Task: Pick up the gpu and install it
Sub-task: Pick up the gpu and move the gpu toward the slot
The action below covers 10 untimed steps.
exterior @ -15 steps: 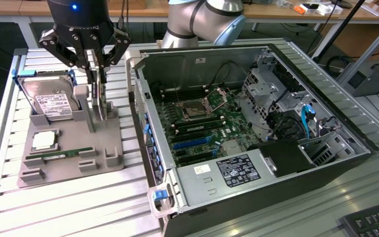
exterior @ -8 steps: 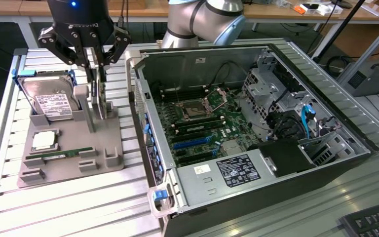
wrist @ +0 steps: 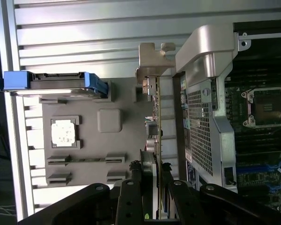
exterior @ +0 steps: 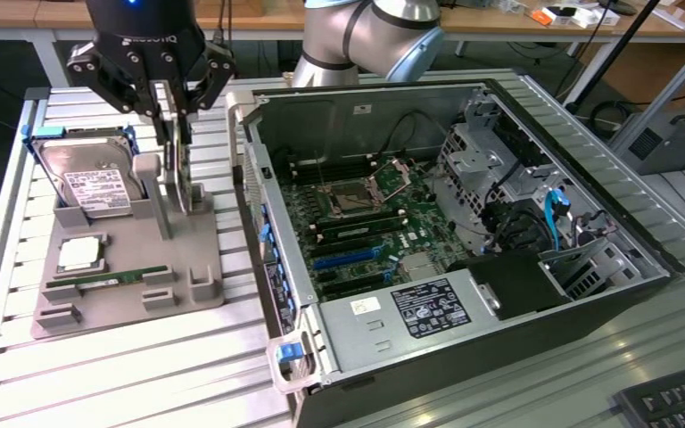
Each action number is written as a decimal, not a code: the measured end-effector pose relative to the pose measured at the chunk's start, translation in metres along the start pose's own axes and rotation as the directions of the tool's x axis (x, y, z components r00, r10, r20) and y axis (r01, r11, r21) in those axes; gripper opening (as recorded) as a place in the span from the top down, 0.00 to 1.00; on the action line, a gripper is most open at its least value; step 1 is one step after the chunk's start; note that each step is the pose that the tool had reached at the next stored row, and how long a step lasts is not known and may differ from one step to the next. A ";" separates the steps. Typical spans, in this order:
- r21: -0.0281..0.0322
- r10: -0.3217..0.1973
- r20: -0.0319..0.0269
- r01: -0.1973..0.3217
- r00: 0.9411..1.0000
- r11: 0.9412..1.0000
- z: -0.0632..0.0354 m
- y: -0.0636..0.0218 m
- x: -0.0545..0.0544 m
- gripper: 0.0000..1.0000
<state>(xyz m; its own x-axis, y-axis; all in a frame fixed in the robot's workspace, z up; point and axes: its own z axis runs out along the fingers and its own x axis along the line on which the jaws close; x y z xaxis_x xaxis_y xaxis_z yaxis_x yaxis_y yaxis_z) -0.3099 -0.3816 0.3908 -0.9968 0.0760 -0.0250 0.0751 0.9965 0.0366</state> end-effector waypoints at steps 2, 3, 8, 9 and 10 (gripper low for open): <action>0.000 0.000 0.000 0.000 1.000 1.000 -0.0010 0.0000 0.000 0.73; 0.000 0.000 0.000 0.000 1.000 1.000 -0.0017 0.0001 0.000 0.73; 0.000 0.000 0.000 0.000 1.000 1.000 -0.0048 0.0002 0.000 0.73; 0.000 0.000 0.000 0.000 1.000 1.000 -0.0053 0.0002 0.000 0.73; 0.000 0.000 0.000 0.000 1.000 1.000 -0.0058 0.0002 0.000 0.73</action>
<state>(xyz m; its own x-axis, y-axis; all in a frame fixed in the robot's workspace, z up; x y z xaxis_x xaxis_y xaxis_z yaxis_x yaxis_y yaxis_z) -0.3100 -0.3816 0.3966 -0.9968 0.0761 -0.0250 0.0751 0.9965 0.0366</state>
